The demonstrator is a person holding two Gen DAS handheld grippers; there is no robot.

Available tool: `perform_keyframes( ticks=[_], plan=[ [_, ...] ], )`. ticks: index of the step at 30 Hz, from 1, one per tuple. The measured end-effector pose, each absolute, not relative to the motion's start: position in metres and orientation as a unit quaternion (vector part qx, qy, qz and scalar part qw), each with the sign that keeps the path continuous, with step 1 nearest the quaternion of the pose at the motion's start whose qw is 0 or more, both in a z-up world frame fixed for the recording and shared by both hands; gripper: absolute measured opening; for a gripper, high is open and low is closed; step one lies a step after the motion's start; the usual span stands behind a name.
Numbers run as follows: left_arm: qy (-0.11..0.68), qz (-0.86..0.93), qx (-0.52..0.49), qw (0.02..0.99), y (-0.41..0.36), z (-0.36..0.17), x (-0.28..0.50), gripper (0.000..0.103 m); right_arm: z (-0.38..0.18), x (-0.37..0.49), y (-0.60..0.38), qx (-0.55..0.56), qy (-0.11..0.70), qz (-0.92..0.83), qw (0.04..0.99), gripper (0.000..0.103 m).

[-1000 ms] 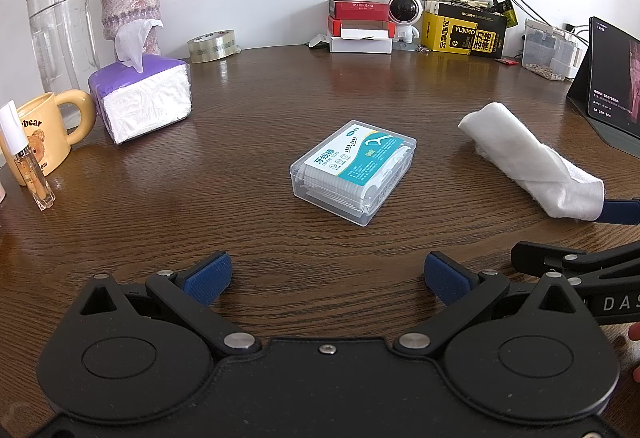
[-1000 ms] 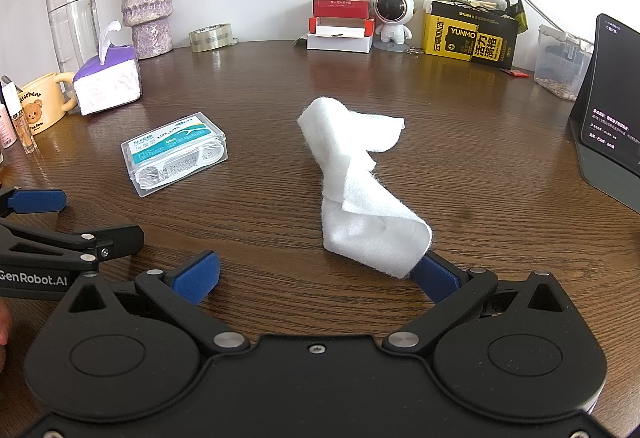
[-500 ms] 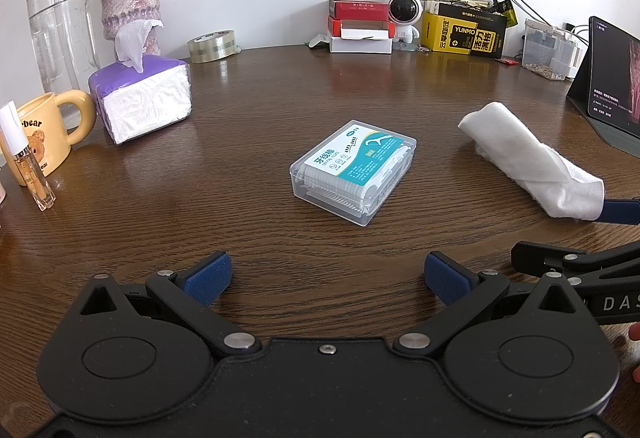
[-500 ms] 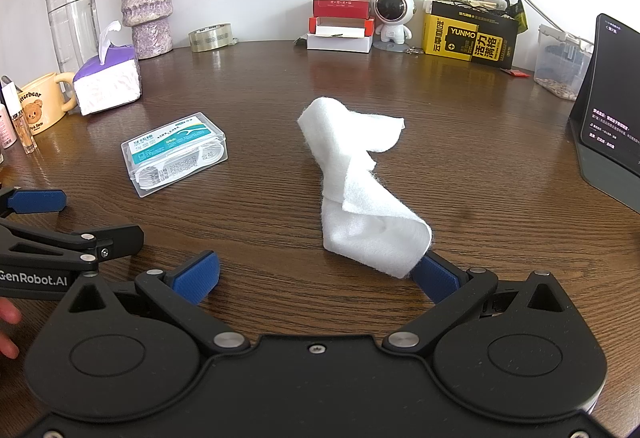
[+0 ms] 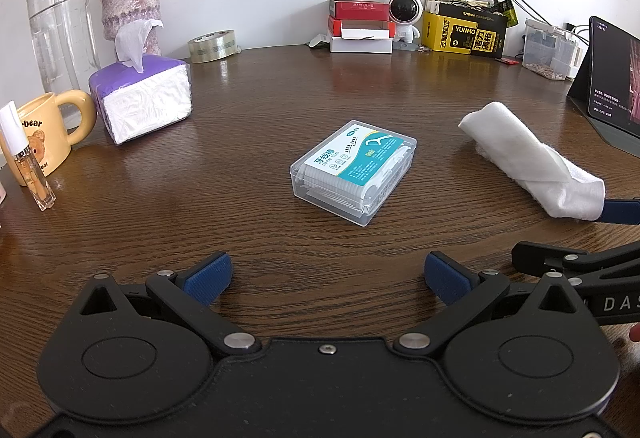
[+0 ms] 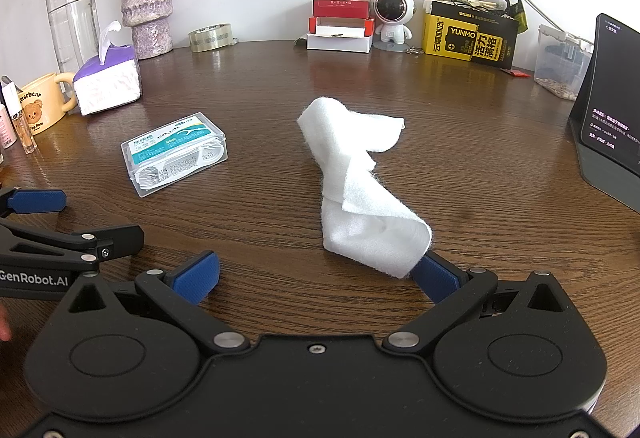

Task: Clean container
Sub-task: 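Move the left gripper to the clear floss box and close on it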

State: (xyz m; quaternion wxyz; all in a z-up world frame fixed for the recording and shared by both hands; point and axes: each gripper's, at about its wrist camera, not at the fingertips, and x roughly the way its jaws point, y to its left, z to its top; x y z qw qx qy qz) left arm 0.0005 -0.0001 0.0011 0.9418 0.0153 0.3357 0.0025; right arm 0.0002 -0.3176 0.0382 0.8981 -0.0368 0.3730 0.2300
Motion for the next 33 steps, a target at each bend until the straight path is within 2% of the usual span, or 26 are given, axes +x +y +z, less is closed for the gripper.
perform_keyframes(
  ticks=[9, 14, 20, 33],
  plan=[
    [0.346, -0.033, 0.029, 0.937, 0.002, 0.009, 0.006, 0.103, 0.037, -0.001, -0.319, -0.034, 0.374, 0.223, 0.9, 0.103],
    [0.343, -0.041, 0.048, 0.937, 0.0, 0.013, 0.02, 0.097, 0.038, -0.004, -0.322, -0.034, 0.374, 0.221, 0.9, 0.103],
    [0.33, -0.052, 0.063, 0.94, -0.005, 0.019, 0.043, 0.097, 0.038, -0.006, -0.325, -0.033, 0.374, 0.22, 0.9, 0.103],
    [0.357, -0.052, 0.078, 0.929, -0.011, 0.009, 0.08, 0.097, 0.038, -0.006, -0.325, -0.033, 0.374, 0.22, 0.9, 0.103]
  ],
)
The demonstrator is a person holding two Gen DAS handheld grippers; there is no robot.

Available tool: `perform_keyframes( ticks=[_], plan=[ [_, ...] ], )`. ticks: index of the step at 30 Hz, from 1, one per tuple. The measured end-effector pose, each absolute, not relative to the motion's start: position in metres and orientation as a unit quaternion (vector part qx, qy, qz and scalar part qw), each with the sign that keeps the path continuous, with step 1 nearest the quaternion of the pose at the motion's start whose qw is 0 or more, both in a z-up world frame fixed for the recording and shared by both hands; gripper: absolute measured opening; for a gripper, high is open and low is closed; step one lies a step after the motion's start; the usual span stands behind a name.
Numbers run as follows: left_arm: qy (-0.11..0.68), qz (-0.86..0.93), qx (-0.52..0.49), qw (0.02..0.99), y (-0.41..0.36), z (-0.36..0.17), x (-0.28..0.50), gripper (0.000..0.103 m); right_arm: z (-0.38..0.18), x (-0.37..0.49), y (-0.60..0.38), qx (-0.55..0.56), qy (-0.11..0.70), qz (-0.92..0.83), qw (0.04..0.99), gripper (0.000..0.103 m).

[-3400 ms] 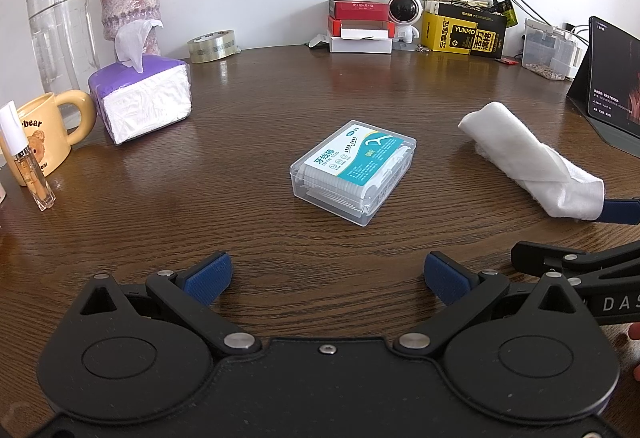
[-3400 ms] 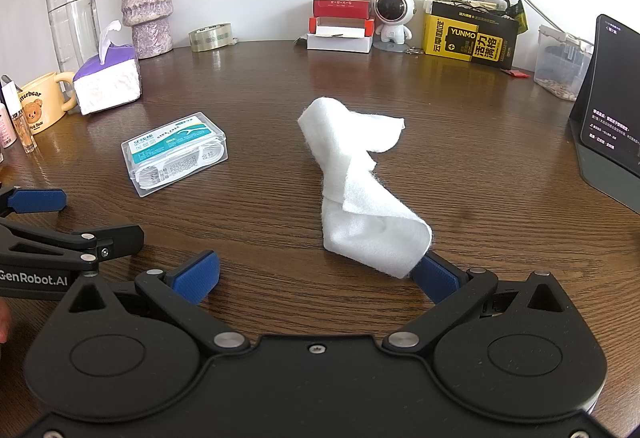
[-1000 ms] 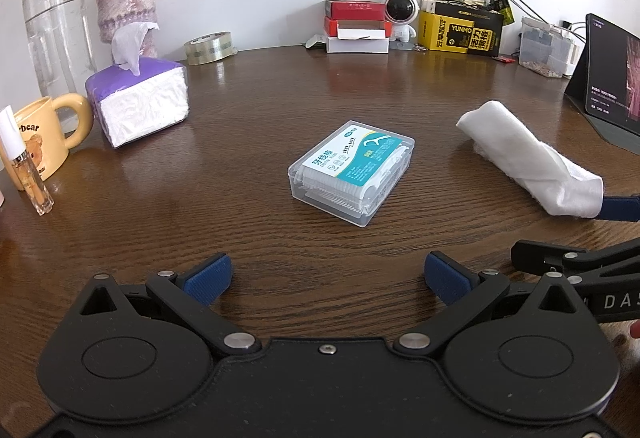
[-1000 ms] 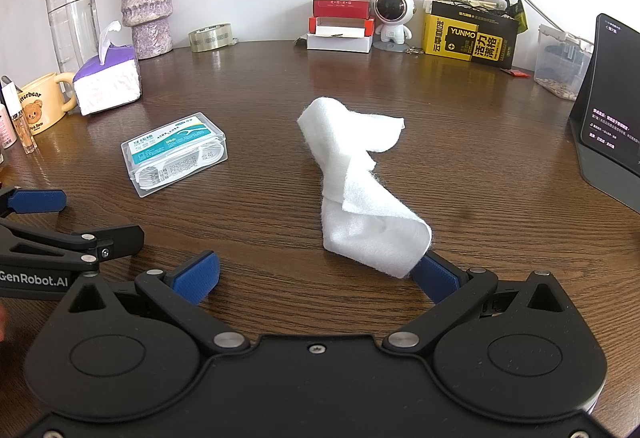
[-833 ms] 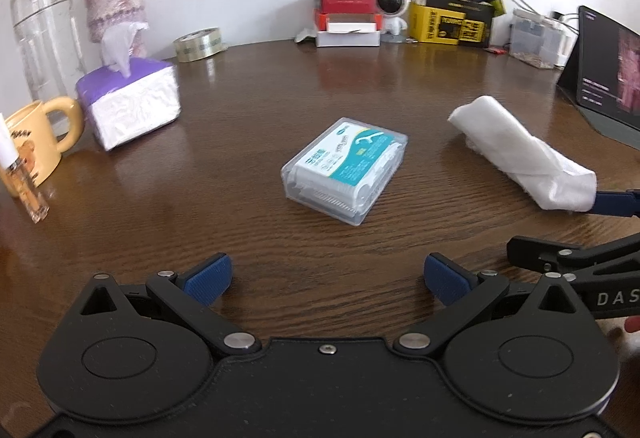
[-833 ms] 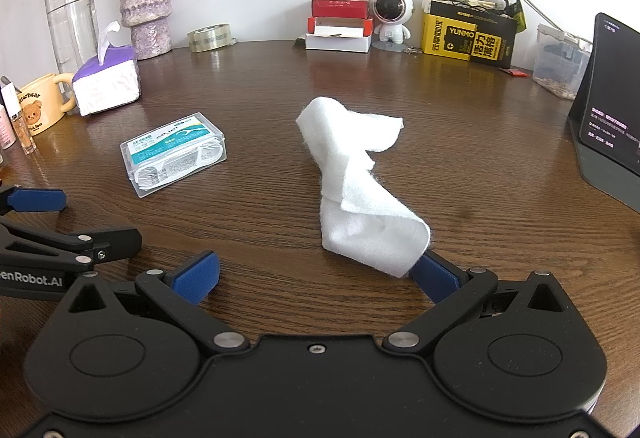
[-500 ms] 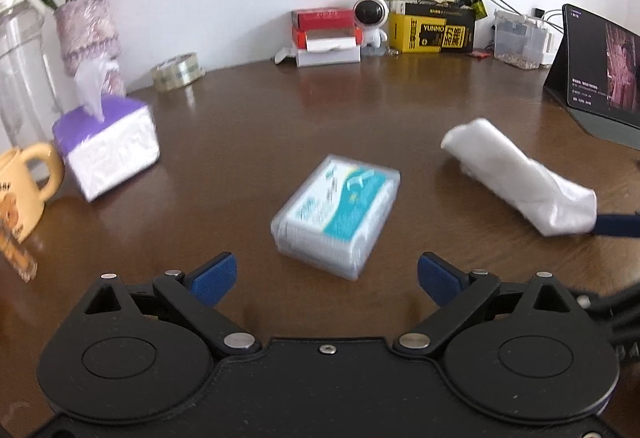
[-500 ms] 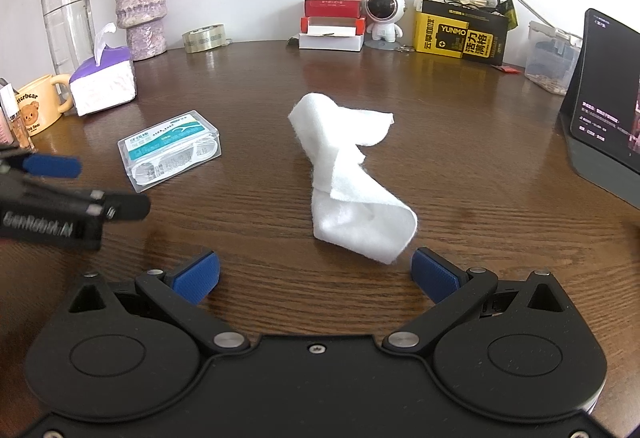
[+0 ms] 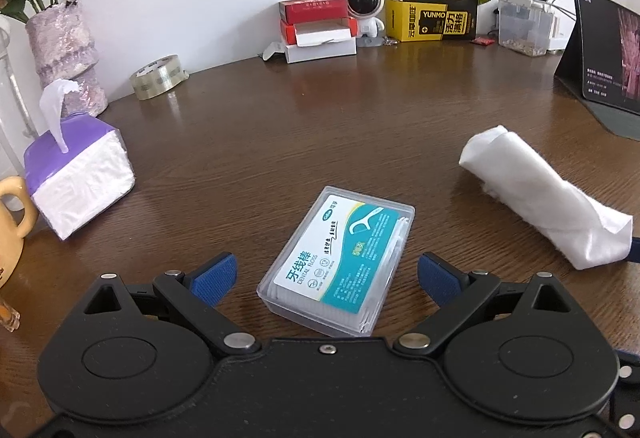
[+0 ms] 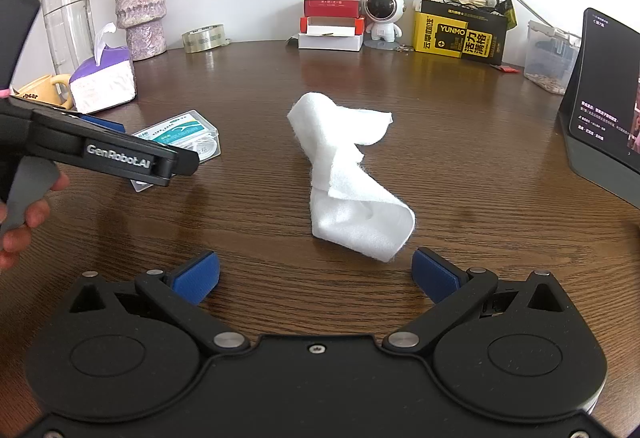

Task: Clean container
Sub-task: 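Move the left gripper to the clear floss box and close on it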

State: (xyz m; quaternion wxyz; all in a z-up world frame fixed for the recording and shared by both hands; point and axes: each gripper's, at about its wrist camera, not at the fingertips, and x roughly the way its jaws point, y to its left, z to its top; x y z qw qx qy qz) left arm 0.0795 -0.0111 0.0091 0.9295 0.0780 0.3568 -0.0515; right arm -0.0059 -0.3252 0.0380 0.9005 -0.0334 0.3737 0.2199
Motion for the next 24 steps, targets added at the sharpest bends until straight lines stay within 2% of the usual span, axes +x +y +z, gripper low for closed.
perform_keyframes(
  ticks=[8, 10, 12, 18, 24],
  plan=[
    [0.364, -0.055, 0.062, 0.928, -0.008, 0.007, 0.082, 0.097, 0.038, -0.006, -0.325, -0.033, 0.374, 0.22, 0.901, 0.103],
    [0.361, -0.066, 0.053, 0.929, -0.007, 0.007, 0.079, 0.087, 0.038, -0.006, -0.325, -0.033, 0.374, 0.22, 0.901, 0.103],
    [0.355, -0.074, 0.047, 0.931, -0.007, 0.008, 0.077, 0.068, 0.038, -0.006, -0.325, -0.033, 0.374, 0.22, 0.901, 0.103],
    [0.34, -0.093, 0.072, 0.933, -0.011, 0.009, 0.064, 0.065, 0.038, -0.006, -0.325, -0.033, 0.374, 0.22, 0.9, 0.103],
    [0.275, -0.108, 0.189, 0.936, -0.033, 0.009, 0.018, 0.063, 0.038, -0.004, -0.335, -0.009, 0.372, 0.216, 0.903, 0.103]
  ],
)
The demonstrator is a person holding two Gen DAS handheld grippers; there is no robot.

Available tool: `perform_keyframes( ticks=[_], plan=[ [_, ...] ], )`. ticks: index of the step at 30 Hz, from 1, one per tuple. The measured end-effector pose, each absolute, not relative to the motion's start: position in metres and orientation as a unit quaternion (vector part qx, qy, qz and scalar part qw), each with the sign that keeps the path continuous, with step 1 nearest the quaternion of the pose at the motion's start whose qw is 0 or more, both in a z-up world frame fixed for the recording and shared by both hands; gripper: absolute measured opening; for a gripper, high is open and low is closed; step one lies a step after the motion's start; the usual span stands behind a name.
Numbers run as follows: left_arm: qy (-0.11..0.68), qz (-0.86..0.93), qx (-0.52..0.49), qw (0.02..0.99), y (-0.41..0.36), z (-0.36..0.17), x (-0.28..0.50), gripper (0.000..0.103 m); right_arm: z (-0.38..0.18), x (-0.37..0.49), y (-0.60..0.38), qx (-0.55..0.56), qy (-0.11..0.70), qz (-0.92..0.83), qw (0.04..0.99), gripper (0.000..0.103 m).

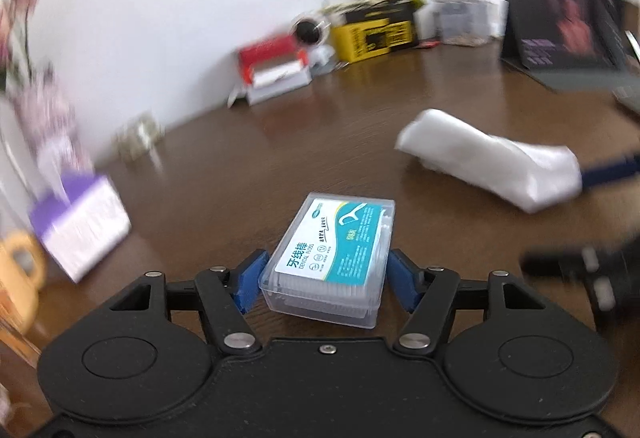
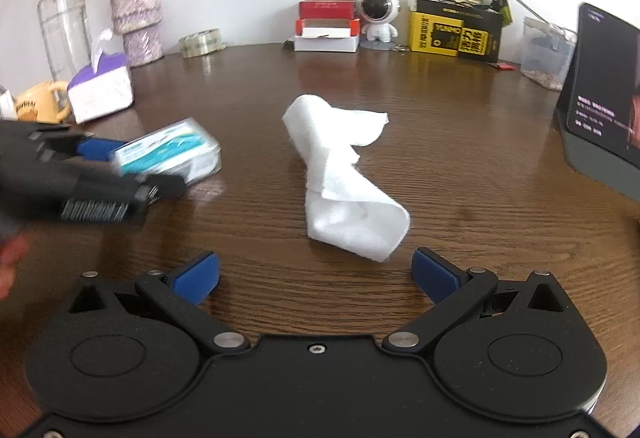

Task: Clean container
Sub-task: 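Move the left gripper to the clear floss box and close on it, then lift the floss box with the left gripper while the right gripper grasps the white wipe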

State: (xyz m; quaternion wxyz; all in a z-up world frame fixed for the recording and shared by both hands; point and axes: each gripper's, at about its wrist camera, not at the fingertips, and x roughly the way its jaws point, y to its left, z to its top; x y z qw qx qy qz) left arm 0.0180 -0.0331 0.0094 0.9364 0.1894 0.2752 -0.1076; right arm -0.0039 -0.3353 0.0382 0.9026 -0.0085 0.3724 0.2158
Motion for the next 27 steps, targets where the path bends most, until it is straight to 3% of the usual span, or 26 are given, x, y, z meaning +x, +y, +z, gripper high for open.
perform_keyframes(
  ticks=[13, 27],
  plan=[
    [0.183, -0.173, 0.319, 0.914, -0.072, -0.012, -0.052, 0.058, 0.037, -0.005, -0.37, 0.03, 0.369, 0.212, 0.905, 0.103],
    [0.169, -0.183, 0.339, 0.907, -0.08, -0.016, -0.058, 0.059, 0.037, -0.006, -0.372, 0.029, 0.368, 0.207, 0.906, 0.103]
  ],
)
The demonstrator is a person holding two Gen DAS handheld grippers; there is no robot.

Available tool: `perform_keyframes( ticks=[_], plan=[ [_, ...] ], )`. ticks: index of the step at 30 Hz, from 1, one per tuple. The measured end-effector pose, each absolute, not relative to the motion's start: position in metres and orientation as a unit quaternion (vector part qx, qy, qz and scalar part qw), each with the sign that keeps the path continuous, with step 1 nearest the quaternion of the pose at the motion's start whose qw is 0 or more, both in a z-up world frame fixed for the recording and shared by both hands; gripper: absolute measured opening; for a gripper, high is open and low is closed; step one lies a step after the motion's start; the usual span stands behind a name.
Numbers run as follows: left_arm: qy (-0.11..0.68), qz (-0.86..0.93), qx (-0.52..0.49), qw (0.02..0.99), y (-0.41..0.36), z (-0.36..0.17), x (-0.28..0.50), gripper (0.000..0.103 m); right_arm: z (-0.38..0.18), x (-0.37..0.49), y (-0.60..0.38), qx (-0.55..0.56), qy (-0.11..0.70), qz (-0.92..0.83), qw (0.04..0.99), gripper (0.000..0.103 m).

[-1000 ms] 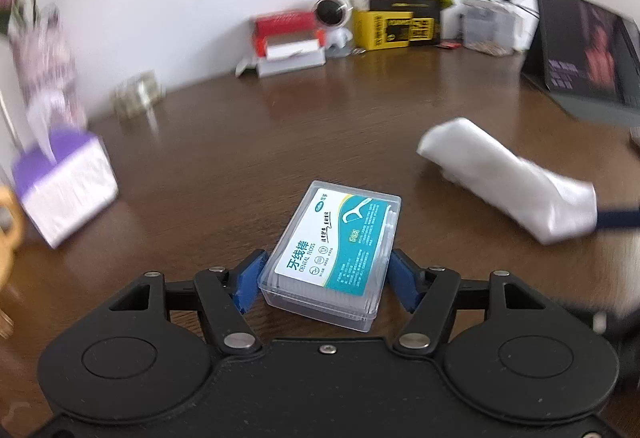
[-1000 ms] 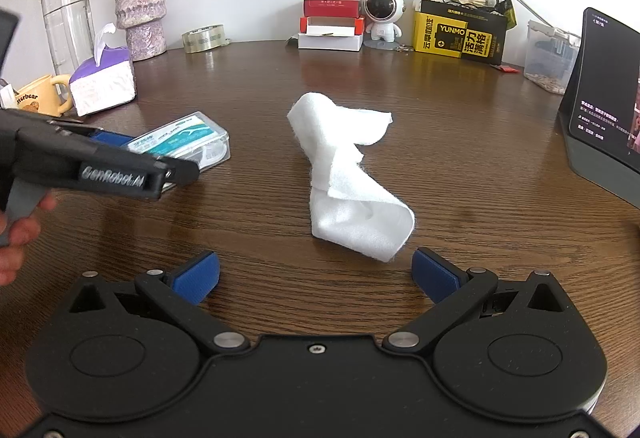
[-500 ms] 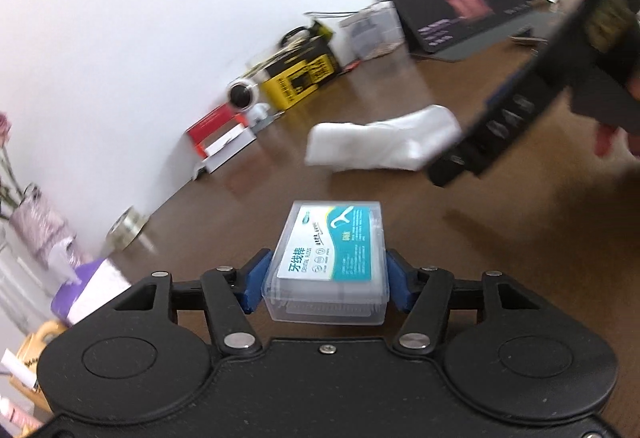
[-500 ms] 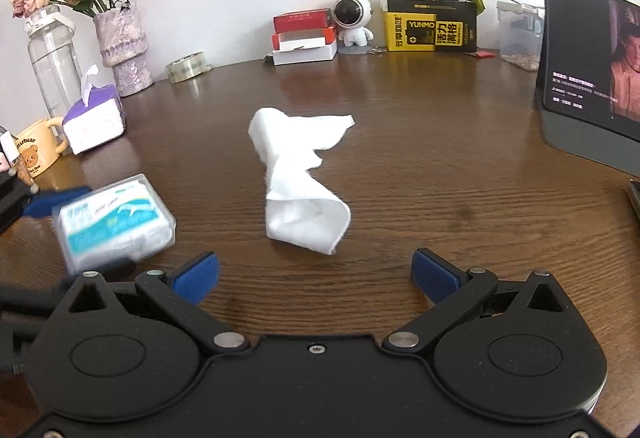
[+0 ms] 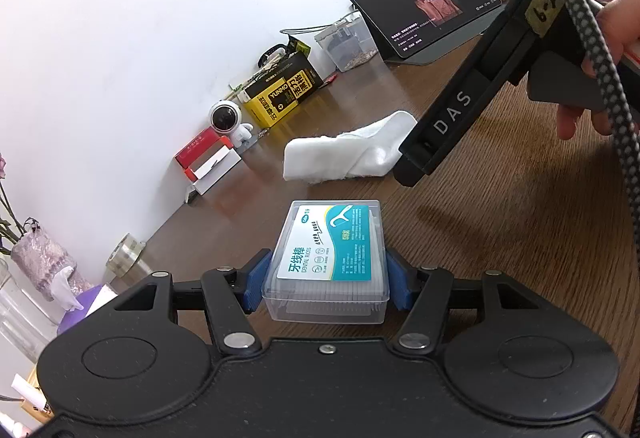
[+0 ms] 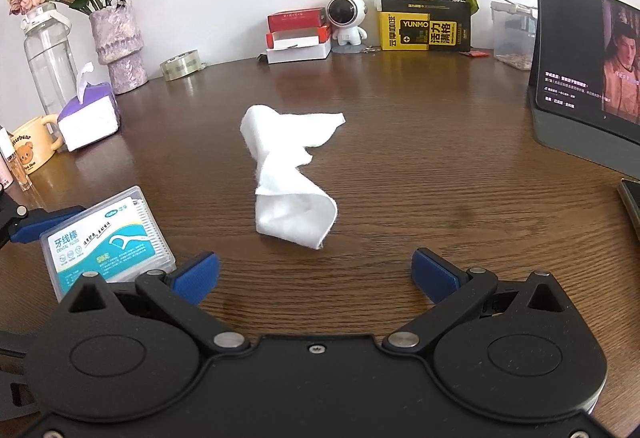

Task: Clean container
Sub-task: 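Lift the floss box with the left gripper while the right gripper grasps the white wipe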

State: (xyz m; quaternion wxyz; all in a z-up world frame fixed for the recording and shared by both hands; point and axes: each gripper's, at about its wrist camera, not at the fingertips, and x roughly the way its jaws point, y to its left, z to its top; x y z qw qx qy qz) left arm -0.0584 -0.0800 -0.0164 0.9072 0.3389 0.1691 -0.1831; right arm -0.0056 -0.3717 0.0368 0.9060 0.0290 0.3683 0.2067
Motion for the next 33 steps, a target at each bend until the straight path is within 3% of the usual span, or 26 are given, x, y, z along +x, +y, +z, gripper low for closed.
perform_keyframes(
  ticks=[7, 10, 12, 16, 24, 27, 29, 32, 33],
  plan=[
    [0.176, -0.176, 0.333, 0.91, -0.078, -0.015, -0.055, 0.059, 0.037, -0.006, -0.377, 0.048, 0.363, 0.216, 0.905, 0.103],
    [0.175, -0.177, 0.34, 0.907, -0.079, -0.016, -0.057, 0.059, 0.043, -0.008, -0.384, 0.074, 0.324, 0.224, 0.916, 0.102],
    [0.173, -0.176, 0.342, 0.906, -0.079, -0.016, -0.057, 0.059, 0.05, -0.008, -0.383, 0.059, 0.287, 0.229, 0.928, 0.102],
    [0.175, -0.178, 0.339, 0.907, -0.078, -0.015, -0.055, 0.059, 0.059, 0.008, -0.367, 0.007, 0.289, 0.244, 0.926, 0.102],
    [0.18, -0.184, 0.331, 0.908, -0.075, -0.014, -0.054, 0.059, 0.055, 0.054, -0.335, -0.027, 0.329, 0.275, 0.903, 0.086],
    [0.18, -0.19, 0.329, 0.907, -0.073, -0.014, -0.054, 0.059, 0.047, 0.067, -0.324, -0.038, 0.352, 0.283, 0.892, 0.07],
    [0.18, -0.194, 0.327, 0.907, -0.071, -0.014, -0.055, 0.059, 0.042, 0.07, -0.322, -0.04, 0.365, 0.284, 0.886, 0.039],
    [0.179, -0.201, 0.327, 0.906, -0.07, -0.014, -0.056, 0.059, 0.04, 0.065, -0.332, -0.015, 0.365, 0.311, 0.878, 0.014],
    [0.178, -0.204, 0.327, 0.905, -0.07, -0.014, -0.056, 0.059, 0.04, 0.06, -0.337, -0.01, 0.361, 0.315, 0.878, 0.011]
  ],
)
